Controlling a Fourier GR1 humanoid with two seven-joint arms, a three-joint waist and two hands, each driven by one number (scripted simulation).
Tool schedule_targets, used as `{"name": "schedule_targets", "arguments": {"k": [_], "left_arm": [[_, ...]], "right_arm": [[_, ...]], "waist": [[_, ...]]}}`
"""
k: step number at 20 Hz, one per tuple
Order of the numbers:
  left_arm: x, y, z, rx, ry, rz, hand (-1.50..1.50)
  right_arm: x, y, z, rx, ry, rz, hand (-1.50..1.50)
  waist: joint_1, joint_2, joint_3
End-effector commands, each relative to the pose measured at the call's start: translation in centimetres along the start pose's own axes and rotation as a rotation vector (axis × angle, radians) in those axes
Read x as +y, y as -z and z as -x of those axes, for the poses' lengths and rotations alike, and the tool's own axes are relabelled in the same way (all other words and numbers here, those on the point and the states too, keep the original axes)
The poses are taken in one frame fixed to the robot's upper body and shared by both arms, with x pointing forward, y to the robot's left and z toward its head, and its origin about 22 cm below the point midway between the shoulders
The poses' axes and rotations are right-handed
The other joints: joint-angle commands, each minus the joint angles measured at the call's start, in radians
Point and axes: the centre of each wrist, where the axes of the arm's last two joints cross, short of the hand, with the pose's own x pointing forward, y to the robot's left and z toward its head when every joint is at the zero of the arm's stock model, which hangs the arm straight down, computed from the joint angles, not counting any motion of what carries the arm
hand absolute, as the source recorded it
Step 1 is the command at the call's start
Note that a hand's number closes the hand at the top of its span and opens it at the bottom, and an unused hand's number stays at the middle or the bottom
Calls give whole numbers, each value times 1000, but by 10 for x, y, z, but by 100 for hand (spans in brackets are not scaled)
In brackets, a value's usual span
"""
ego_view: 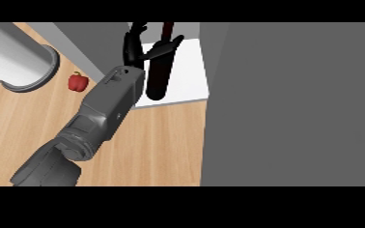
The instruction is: Pick up the wine, place it into the cabinet and close the cabinet
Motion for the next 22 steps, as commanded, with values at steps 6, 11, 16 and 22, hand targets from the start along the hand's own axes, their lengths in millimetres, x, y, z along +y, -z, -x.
{"name": "schedule_targets", "arguments": {"k": [6, 11, 16, 22], "left_arm": [[7, -12, 24, 14, 61, -20, -150], [-3, -17, 21, -6, -6, 12, -150], [-3, -6, 6, -34, -34, 28, -150], [-29, -19, -4, -50, -89, 44, -150]], "right_arm": [[5, 4, 0, -1, 3, -15, -150], [-1, -2, 1, -10, 1, -5, -150], [9, -1, -3, -11, -5, -13, -150], [15, 5, 2, 3, -3, -31, -150]], "waist": [[12, 6, -3], [10, -1, -2], [19, -6, -2], [19, -7, -2]]}}
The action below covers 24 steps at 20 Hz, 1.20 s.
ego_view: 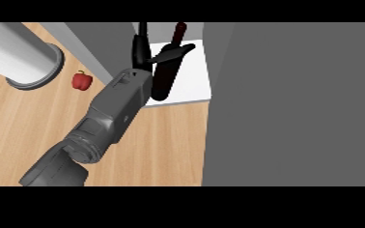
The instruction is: Pick up the wine, place it into the cabinet and close the cabinet
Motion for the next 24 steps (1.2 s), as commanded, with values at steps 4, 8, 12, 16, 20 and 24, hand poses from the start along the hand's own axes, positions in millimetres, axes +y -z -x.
{"name": "schedule_targets", "arguments": {"k": [4, 8, 12, 16, 20, 24], "left_arm": [[-14, -10, 0, -50, -81, 32, -150], [-15, -21, 10, -55, -149, 31, -150], [-24, -33, 6, -116, -196, 63, -150], [-34, -40, -5, -124, -241, 67, -150], [-39, -78, 9, -118, -262, 78, -150], [-47, -96, -1, -98, -299, 99, -150]], "right_arm": [[-15, 0, -3, -9, -6, 33, -150], [-6, 3, 2, 9, -24, 17, -150], [1, -2, 9, 6, 27, 21, -150], [-1, 1, 4, 21, 14, 9, -150], [0, -2, -7, 26, -18, 34, -150], [-10, -11, -8, 21, -14, 74, -150]], "waist": [[20, -8, 1], [18, -12, 0], [14, -21, 1], [42, -30, 1], [52, -32, 1], [82, -39, 2]]}}
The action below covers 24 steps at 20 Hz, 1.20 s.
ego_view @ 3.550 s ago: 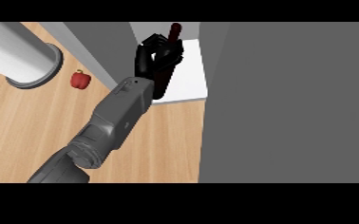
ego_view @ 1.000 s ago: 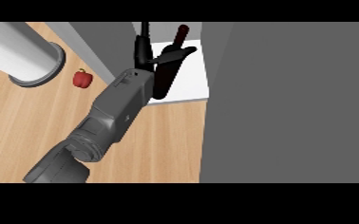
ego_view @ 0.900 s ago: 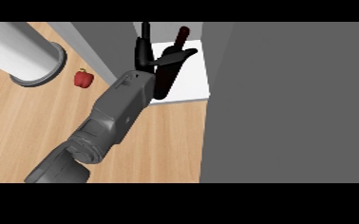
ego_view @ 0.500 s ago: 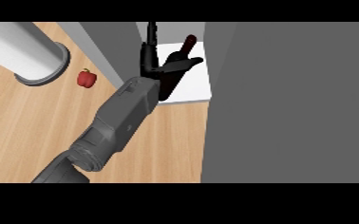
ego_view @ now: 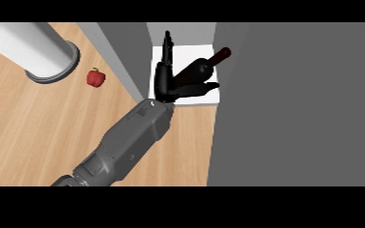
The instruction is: Pick up the wine, place it into the cabinet and close the cabinet
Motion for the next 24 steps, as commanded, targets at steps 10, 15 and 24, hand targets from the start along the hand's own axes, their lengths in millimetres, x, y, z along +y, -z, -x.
{"name": "schedule_targets", "arguments": {"k": [10, 15, 24], "left_arm": [[-3, -90, -38, -2, -181, 85, -150], [14, -144, -49, 17, -217, 88, -150], [57, -189, -66, 50, -176, 81, 150]], "right_arm": [[10, -15, -27, -9, -60, 61, -150], [2, -10, -10, 14, -61, 72, -150], [-8, -39, -23, 55, -116, 18, -150]], "waist": [[45, -12, 0], [48, -8, 0], [35, -7, 1]]}}
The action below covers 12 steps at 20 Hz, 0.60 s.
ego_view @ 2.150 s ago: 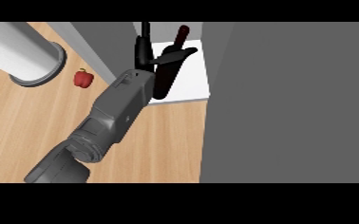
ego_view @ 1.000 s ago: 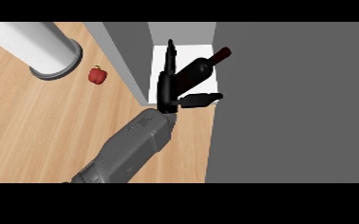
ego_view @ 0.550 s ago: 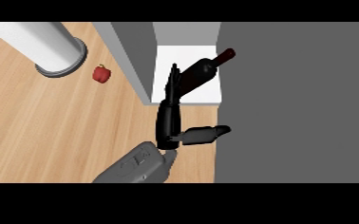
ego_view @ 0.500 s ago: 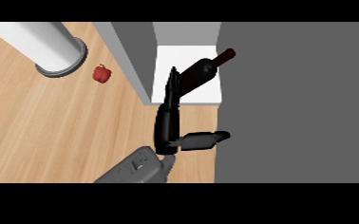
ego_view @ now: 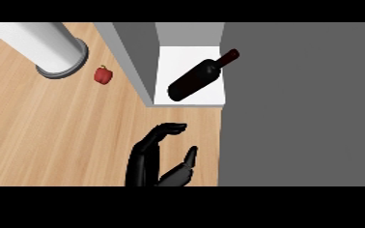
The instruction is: Pick up the wine, place it into the cabinet and close the cabinet
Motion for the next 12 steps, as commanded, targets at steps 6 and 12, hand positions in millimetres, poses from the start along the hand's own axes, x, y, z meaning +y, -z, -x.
{"name": "schedule_targets", "arguments": {"k": [6, 12], "left_arm": [[60, -47, -26, 53, 35, 69, 150], [102, -45, -49, 21, 85, 59, 150]], "right_arm": [[8, -10, -7, 99, -141, -271, 150], [14, -16, 3, 119, 2, -470, 150]], "waist": [[5, 0, 0], [2, 1, 0]]}}
